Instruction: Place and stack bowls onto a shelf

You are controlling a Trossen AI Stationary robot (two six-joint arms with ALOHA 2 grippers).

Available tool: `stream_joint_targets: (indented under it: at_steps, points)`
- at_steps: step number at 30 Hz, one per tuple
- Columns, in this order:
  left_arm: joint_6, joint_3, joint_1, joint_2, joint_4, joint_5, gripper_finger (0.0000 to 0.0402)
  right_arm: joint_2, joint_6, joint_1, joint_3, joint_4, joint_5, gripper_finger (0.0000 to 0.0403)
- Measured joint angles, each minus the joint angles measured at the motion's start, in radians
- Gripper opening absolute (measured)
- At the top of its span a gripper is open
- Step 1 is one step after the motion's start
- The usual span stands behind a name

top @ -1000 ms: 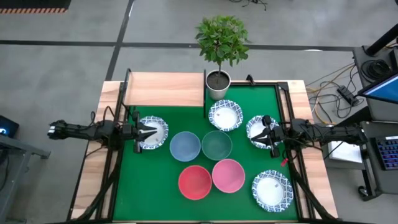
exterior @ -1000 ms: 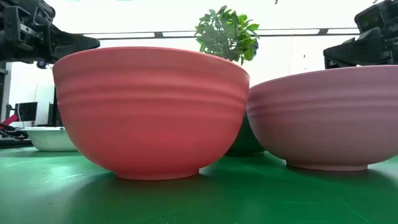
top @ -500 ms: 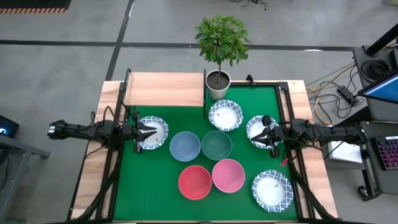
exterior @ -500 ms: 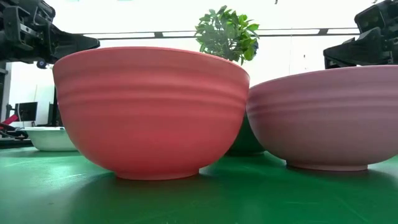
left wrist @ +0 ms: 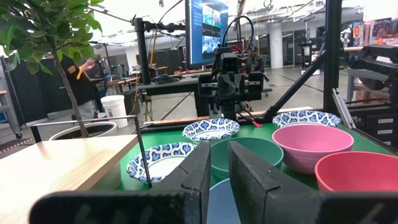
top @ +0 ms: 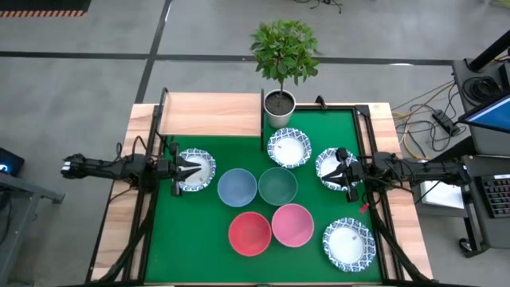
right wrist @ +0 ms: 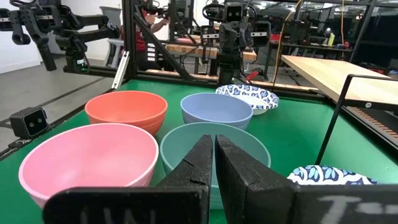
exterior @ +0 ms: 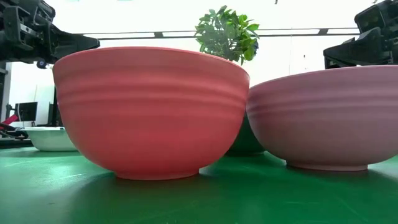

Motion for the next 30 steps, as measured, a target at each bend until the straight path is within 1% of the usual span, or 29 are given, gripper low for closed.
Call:
stream_joint_targets:
  at_steps: [10,11,15,17,19,21,23,25,30]
  points:
    - [0.000,0.000,0.000,0.000,0.000,0.000,0.0039,0.000,-0.003,0.000,0.000,0.000,0.000,0.0009]
    - [0.000,0.000,0.000,0.000,0.000,0.000,0.0039,0.000,-0.040,0.000,0.000,0.002,0.002,0.0009]
    - [0.000,0.000,0.000,0.000,0.000,0.000,0.0039,0.000,-0.428,0.000,0.000,0.008,0.044,0.0009]
    - [0.014,0.000,0.000,0.000,0.001,0.000,0.0039,0.000,-0.582,0.000,0.000,0.007,0.047,0.0009]
    - [0.037,0.000,0.000,0.001,0.023,0.000,0.0039,0.000,-0.710,0.000,0.000,0.016,0.085,0.0009]
    - [0.015,0.000,0.000,0.001,0.078,0.000,0.0039,0.000,-0.777,0.000,0.000,0.016,0.116,0.0009]
    - [-0.091,0.000,0.000,0.001,0.133,0.000,0.0039,0.000,-0.783,0.000,0.000,0.023,0.123,0.0009]
    - [-0.211,0.000,0.000,0.000,0.180,0.000,0.0039,-0.001,-0.730,0.000,0.000,0.026,0.122,0.0009]
    - [-0.232,0.000,0.000,-0.002,0.275,0.000,0.0039,0.001,-0.496,0.000,0.000,0.026,0.122,0.0009]
